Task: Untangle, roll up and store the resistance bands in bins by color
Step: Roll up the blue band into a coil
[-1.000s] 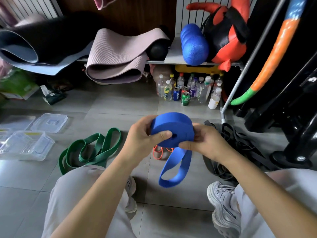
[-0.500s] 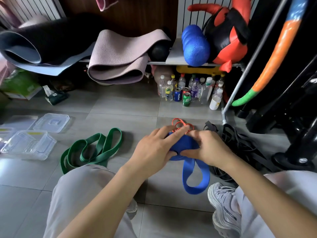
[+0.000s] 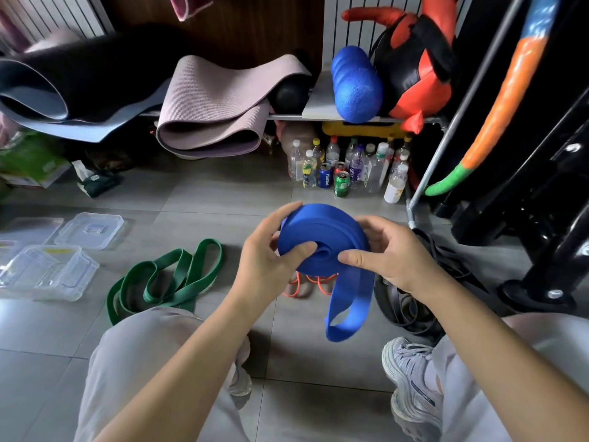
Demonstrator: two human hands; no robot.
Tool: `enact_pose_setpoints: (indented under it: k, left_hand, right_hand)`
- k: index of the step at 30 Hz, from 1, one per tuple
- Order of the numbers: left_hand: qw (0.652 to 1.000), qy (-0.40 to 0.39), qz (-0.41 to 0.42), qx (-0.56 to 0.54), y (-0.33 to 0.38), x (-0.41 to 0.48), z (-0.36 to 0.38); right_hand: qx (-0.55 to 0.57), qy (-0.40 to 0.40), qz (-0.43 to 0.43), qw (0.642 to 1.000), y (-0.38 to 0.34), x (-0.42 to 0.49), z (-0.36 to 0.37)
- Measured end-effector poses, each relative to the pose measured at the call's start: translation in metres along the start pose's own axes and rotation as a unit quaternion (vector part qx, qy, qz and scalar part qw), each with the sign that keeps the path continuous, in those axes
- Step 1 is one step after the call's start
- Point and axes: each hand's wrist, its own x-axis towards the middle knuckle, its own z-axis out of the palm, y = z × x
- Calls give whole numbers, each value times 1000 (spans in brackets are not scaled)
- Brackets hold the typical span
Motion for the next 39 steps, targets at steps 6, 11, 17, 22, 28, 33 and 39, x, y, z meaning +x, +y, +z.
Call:
enact_pose_setpoints:
  k: [6,11,17,22,28,33,39]
  left_hand:
    - [995,-59,-17,79,-2,-2,0]
    - [903,-139,179,364,-7,-5,-11]
    - [882,-178,180,397,-18,-6,-5]
    - [934,-86,140,316,-11,0,-11]
    - [982,67,95,152,1,9,-32]
    - [985,127,72,91,1,10,-45]
    - [987,144,32,65,-9,8,-57]
  right_hand:
    - [4,4,1,1000,-3,-2,-1]
    - [-73,-24,6,997,4,-3,1]
    - [-137,-56,18,989,10,-2,2]
    - [-100,-80,72,989,19,6,-15]
    - [-229,-57,118,965,51,8,-16]
    - [-108,23,230,967,60,7,-9]
    - [228,33,275,933,46,5,-20]
